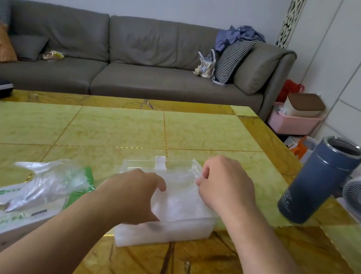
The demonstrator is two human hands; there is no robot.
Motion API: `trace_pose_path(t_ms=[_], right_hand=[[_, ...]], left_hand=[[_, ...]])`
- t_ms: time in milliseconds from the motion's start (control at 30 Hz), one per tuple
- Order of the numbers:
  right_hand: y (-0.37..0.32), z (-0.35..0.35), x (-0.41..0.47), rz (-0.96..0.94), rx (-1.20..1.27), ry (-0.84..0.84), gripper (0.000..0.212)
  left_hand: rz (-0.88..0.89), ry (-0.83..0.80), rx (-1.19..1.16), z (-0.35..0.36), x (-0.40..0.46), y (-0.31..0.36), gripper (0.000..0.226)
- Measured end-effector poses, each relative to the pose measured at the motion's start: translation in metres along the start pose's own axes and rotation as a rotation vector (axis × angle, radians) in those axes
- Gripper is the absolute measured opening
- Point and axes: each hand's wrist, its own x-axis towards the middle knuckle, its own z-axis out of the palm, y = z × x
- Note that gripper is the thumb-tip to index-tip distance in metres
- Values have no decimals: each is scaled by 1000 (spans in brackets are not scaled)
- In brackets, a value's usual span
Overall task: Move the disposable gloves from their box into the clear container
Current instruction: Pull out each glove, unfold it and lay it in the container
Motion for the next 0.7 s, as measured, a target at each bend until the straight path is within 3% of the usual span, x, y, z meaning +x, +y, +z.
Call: trace_pose_path(t_ms=[267,400,533,700], right_hand=[[-10,-3,-6,18,-65,-81,22],[-35,-21,-19,-173,64,-43,41],[-60,-21,-32,-166,248,-307,20],[-43,-5,-21,-140,6,-506,7]], left_hand=[[-3,-172,39,5,17,9,59],[36,-201,65,10,20,12,56],[84,-198,132,15,20,13,26],[121,-149,35,14,14,3,52]])
